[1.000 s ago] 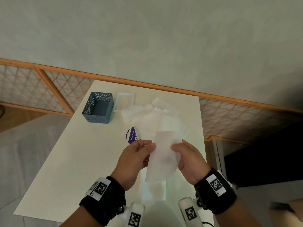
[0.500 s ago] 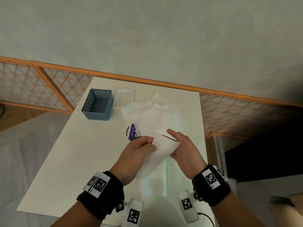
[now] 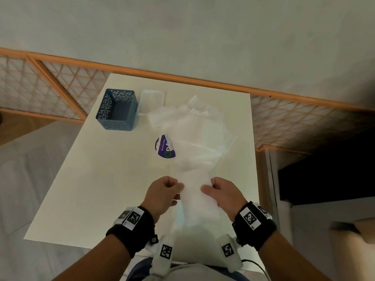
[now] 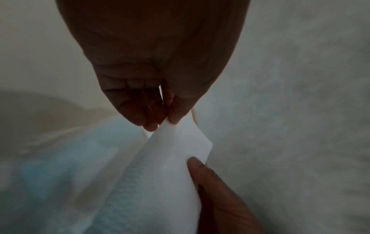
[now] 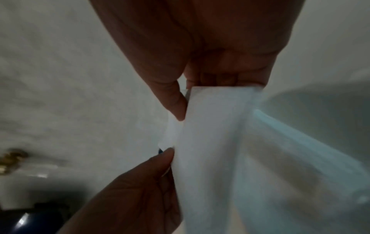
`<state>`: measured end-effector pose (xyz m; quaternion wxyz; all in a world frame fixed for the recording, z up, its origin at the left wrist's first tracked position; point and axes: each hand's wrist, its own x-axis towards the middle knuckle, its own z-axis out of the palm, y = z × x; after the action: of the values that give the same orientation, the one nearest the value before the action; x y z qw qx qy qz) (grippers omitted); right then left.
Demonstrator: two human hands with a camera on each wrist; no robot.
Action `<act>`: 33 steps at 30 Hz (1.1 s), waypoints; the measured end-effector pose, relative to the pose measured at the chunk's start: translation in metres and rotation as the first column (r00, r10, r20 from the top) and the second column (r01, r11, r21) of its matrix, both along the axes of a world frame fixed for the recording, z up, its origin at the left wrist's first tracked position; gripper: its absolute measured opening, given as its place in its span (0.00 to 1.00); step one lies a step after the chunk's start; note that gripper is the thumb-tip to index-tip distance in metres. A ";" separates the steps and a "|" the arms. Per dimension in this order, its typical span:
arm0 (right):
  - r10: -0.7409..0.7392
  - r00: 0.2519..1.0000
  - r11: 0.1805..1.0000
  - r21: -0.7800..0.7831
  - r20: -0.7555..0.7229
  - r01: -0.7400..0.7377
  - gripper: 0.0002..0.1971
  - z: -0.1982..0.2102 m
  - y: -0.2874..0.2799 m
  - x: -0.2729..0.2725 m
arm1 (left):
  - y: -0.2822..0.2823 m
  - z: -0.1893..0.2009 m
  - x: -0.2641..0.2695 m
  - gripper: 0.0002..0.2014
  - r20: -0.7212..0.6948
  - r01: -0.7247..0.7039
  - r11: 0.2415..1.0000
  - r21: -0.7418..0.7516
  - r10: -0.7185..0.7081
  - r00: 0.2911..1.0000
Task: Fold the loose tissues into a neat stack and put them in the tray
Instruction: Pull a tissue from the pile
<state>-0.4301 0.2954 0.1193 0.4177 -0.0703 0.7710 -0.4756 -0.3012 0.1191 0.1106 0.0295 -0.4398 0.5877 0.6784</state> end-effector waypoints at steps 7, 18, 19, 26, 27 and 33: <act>0.160 0.982 0.955 0.269 -0.103 -0.128 0.16 -0.041 -0.006 0.008 | 0.005 -0.051 -0.004 0.08 0.135 0.089 0.973 -0.213 -0.061 0.989; 0.113 0.992 0.945 0.315 -0.064 -0.087 0.13 -0.059 -0.013 0.005 | -0.008 -0.070 -0.016 0.07 0.208 0.166 0.928 -0.333 -0.099 0.973; 0.119 0.991 0.940 0.329 -0.068 -0.091 0.14 -0.061 -0.015 0.005 | -0.009 -0.071 -0.016 0.07 0.224 0.185 0.920 -0.346 -0.110 0.968; 0.229 0.966 0.878 0.455 -0.120 -0.151 0.17 -0.069 -0.021 0.004 | -0.003 -0.068 -0.015 0.15 0.254 0.156 0.920 -0.359 -0.064 0.965; 0.228 0.966 0.875 0.460 -0.119 -0.150 0.17 -0.071 -0.021 0.004 | 0.000 -0.064 -0.014 0.18 0.247 0.167 0.897 -0.410 -0.067 0.967; 0.228 0.969 0.875 0.457 -0.097 -0.160 0.17 -0.080 -0.022 0.002 | 0.018 -0.056 -0.017 0.13 0.311 0.597 0.500 -0.627 -0.541 0.781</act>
<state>-0.4281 0.2736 0.0394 0.4099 -0.0848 0.8772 -0.2354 -0.3184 0.1373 0.0543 0.1047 -0.2235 0.9075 0.3399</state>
